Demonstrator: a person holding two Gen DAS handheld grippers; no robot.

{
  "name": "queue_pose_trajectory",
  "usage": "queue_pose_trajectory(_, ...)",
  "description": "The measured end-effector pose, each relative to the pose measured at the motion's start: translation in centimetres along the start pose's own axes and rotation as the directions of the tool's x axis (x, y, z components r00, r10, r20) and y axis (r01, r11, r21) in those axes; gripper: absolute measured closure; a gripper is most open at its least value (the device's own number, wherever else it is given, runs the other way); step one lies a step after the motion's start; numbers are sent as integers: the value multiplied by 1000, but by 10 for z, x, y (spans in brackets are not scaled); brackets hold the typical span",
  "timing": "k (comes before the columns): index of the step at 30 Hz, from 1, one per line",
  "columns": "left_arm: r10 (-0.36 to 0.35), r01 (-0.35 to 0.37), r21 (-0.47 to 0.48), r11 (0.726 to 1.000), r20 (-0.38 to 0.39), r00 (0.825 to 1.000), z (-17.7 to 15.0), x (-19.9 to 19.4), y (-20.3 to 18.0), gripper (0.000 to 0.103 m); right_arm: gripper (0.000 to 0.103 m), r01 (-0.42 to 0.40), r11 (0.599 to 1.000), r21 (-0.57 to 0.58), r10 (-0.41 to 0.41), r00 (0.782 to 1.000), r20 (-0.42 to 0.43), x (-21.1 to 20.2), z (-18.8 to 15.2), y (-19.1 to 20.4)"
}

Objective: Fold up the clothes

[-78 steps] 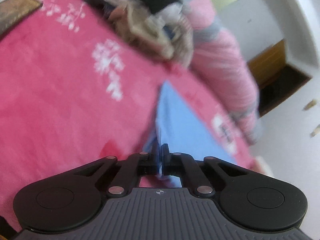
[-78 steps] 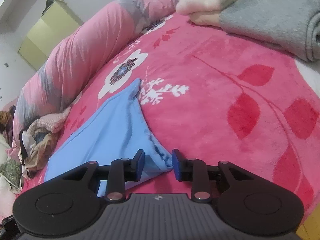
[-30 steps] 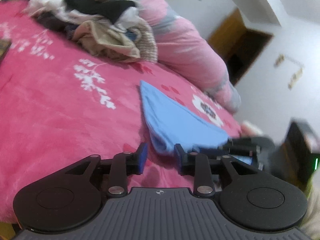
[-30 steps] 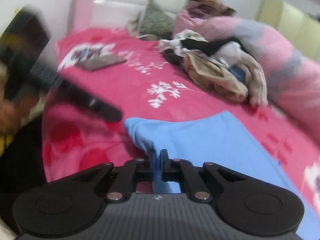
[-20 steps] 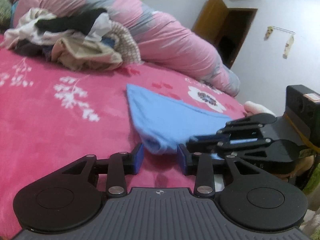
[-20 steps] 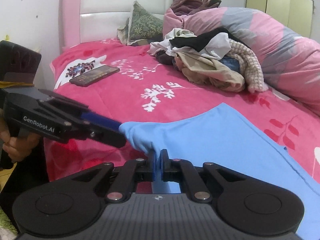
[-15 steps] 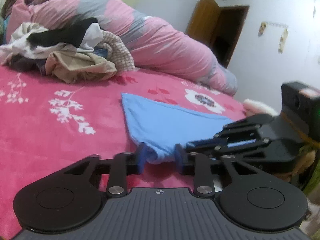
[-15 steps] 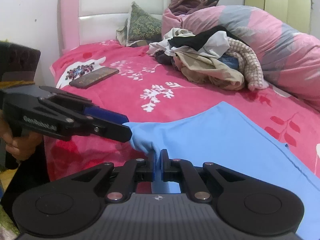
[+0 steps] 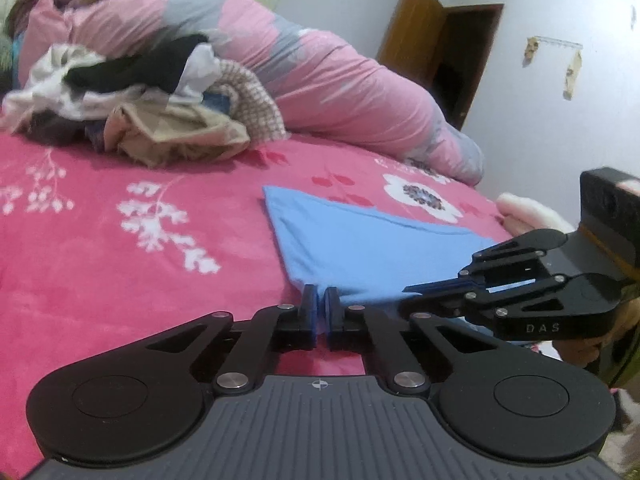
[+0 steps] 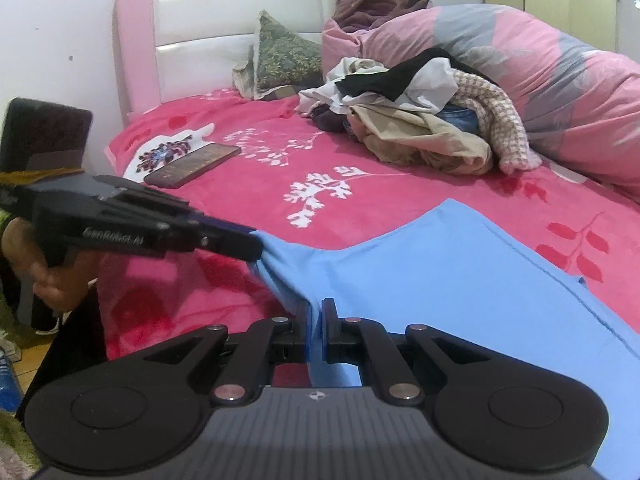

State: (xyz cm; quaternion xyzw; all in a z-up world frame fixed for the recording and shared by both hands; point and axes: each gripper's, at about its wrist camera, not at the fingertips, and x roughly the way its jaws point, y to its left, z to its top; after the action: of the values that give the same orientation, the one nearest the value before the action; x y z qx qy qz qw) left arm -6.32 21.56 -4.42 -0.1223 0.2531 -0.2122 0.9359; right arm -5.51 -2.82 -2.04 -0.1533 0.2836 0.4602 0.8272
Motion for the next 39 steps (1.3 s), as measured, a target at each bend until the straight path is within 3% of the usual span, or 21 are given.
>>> queue_pose_trajectory(9, -6, 6, -140, 990, 1, 1000, -14, -16, 25, 99, 99, 4, 999, 37, -4, 1000, 0, 1, 0, -3)
queue_pose_trajectory(13, 16, -16, -28, 999, -16, 1000, -14, -15, 6, 74, 99, -3, 998, 70, 3, 1000, 8, -2, 2, -8)
queue_pose_trajectory(16, 36, -33, 109, 993, -23, 999, -14, -5, -15, 71, 99, -7, 996, 84, 6, 1000, 10, -3, 3, -10)
queue_pose_trajectory(21, 72, -67, 293, 954, -9, 997, -13, 11, -42, 72, 99, -8, 995, 95, 7, 1000, 12, -3, 4, -10)
queue_pose_trajectory(23, 95, -87, 355, 931, -3, 996, -14, 17, -49, 84, 99, -10, 995, 98, 8, 1000, 15, -4, 4, -11)
queue_pose_trajectory(24, 107, -96, 378, 921, -8, 994, -14, 20, -51, 98, 99, -11, 995, 100, 9, 1000, 16, -4, 4, -12)
queue_pose_trajectory(25, 115, -101, 394, 913, -11, 993, -14, 22, -52, 99, 99, -12, 995, 102, 10, 1000, 18, -5, 5, -12)
queue_pose_trajectory(31, 137, -147, 396, 906, 53, 989, -5, 7, -47, 101, 99, -51, 996, 77, 49, 998, 33, -8, 6, -6)
queue_pose_trajectory(36, 175, -153, 415, 897, -15, 984, -18, 9, -39, 100, 99, -49, 998, -41, 47, 998, -30, 9, -7, 21)
queue_pose_trajectory(39, 200, -174, 365, 915, -34, 979, -22, 7, -27, 100, 97, -1, 989, -147, -7, 999, -54, 19, -20, 40)
